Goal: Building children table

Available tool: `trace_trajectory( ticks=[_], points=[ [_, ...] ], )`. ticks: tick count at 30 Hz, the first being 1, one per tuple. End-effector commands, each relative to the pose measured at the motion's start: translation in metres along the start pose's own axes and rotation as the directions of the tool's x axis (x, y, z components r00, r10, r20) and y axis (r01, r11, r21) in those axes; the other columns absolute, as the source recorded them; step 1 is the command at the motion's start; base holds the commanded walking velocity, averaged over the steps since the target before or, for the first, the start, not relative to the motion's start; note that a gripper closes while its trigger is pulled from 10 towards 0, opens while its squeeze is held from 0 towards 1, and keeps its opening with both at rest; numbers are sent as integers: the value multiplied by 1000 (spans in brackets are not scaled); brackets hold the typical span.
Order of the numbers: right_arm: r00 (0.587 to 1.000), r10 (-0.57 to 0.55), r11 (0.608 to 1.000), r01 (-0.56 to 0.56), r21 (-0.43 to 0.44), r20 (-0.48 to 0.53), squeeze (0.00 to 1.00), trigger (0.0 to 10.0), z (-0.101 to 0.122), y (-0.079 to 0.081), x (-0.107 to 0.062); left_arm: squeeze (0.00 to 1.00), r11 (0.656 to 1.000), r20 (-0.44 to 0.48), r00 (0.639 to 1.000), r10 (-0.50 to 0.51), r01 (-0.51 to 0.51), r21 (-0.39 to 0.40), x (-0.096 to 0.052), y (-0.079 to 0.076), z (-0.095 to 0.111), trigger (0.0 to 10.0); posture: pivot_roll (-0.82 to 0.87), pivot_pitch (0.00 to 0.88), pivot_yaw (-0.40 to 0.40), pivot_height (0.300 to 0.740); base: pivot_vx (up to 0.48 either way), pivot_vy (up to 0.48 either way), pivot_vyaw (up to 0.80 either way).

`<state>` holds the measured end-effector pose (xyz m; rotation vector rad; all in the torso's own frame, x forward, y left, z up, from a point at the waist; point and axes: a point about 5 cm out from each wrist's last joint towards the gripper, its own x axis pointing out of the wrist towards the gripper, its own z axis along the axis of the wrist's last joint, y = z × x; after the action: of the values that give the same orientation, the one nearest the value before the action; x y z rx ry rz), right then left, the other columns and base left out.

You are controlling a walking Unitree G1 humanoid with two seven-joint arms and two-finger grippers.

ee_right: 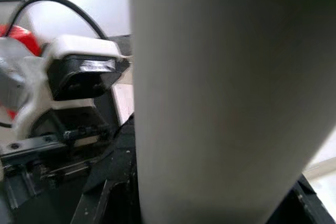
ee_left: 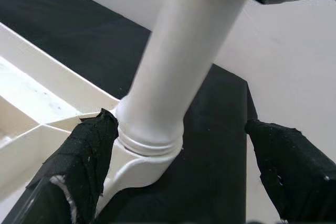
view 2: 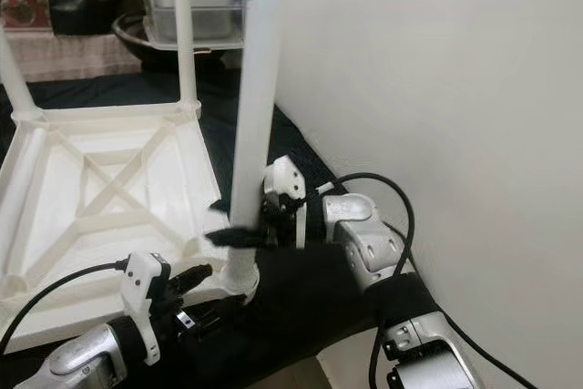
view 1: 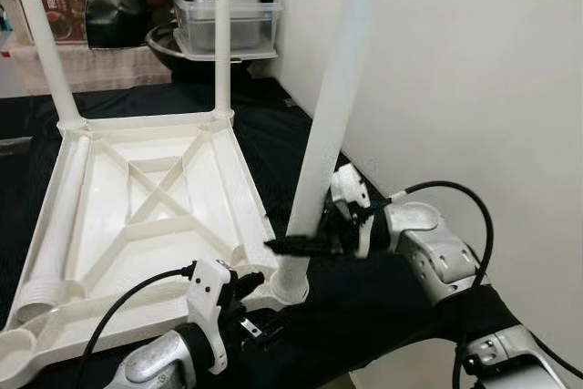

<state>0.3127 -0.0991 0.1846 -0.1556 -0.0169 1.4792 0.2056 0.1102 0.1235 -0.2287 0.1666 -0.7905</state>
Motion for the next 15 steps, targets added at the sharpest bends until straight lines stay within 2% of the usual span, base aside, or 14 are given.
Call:
trace_trajectory(
  ticks=[1, 2, 3, 4, 6, 7, 8, 9, 10, 11, 12, 13, 14, 15],
  points=[
    [989, -99, 995, 102, 15, -111, 0, 0, -22, -2, 0, 0, 1000, -2, 1000, -5, 5, -1, 2, -1, -2, 10000, 37, 0, -138, 740, 0, 0, 0],
    [972, -200, 979, 204, 20, -124, 0, 0, -26, -8, 1, 0, 1000, -3, 1000, -9, 9, -1, 2, -1, -2, 10000, 34, 0, -135, 740, 0, 0, 0],
    [930, -336, 938, 345, 37, -151, 0, 0, -33, -19, 2, 0, 1000, -4, 1000, -14, 14, -1, 2, -1, -2, 10000, 33, 0, -134, 740, 0, 0, 0],
    [845, -503, 851, 521, 66, -180, 0, 0, -41, -29, -2, 0, 1000, -7, 1000, -18, 18, 0, 2, -1, -2, 10000, 27, 0, -127, 740, 0, 0, 0],
    [683, -689, 684, 723, 94, -241, 0, 0, -53, -39, -9, 0, 1000, -10, 1000, -23, 23, 2, 2, -1, -2, 10000, 23, 0, -123, 740, 0, 0, 0],
    [533, -794, 524, 844, 115, -290, 0, 0, -62, -42, -20, 0, 1000, -13, 1000, -25, 25, 3, 2, 0, -3, 10000, 17, 0, -116, 740, 0, 0, 0],
    [533, -794, 524, 844, 115, -290, 0, 0, -62, -42, -20, 0, 1000, -13, 1000, -25, 25, 3, 2, 0, -3, 10000, 17, 0, -116, 740, 0, 0, 0],
    [430, -841, 413, 902, 121, -329, 0, 0, -68, -43, -28, 0, 1000, -14, 1000, -26, 26, 4, 2, 0, -3, 10000, 17, 0, -116, 740, 0, 0, 0],
    [243, -887, 214, 970, 118, -393, 0, 0, -80, -42, -46, 0, 1000, -15, 999, -29, 29, 3, 3, 0, -3, 10000, 12, 0, -111, 740, 0, 0, 0],
    [243, -887, 214, 970, 118, -393, 0, 0, -80, -42, -46, 0, 1000, -15, 999, -29, 29, 3, 3, 0, -3, 10000, 12, 0, -111, 740, 0, 0, 0],
    [52, -895, 18, 997, 81, -443, 0, 0, -90, -38, -64, 0, 999, -16, 999, -35, 35, 1, 3, 0, -3, 10000, 9, 0, -105, 740, 0, 0, 0],
    [-61, -882, -98, 994, 54, -468, 0, 0, -95, -34, -75, 0, 999, -16, 999, -39, 39, -1, 4, -1, -3, 10000, 10, 0, -105, 740, 0, 0, 0],
    [-147, -864, -184, 982, 32, -481, 0, 0, -97, -31, -81, 0, 999, -16, 999, -41, 41, -1, 4, -1, -3, 10000, 11, 0, -104, 740, 0, 0, 0],
    [-147, -864, -184, 982, 32, -481, 0, 0, -97, -31, -81, 0, 999, -16, 999, -41, 41, -1, 4, -1, -3, 10000, 11, 0, -104, 740, 0, 0, 0]
  ],
)
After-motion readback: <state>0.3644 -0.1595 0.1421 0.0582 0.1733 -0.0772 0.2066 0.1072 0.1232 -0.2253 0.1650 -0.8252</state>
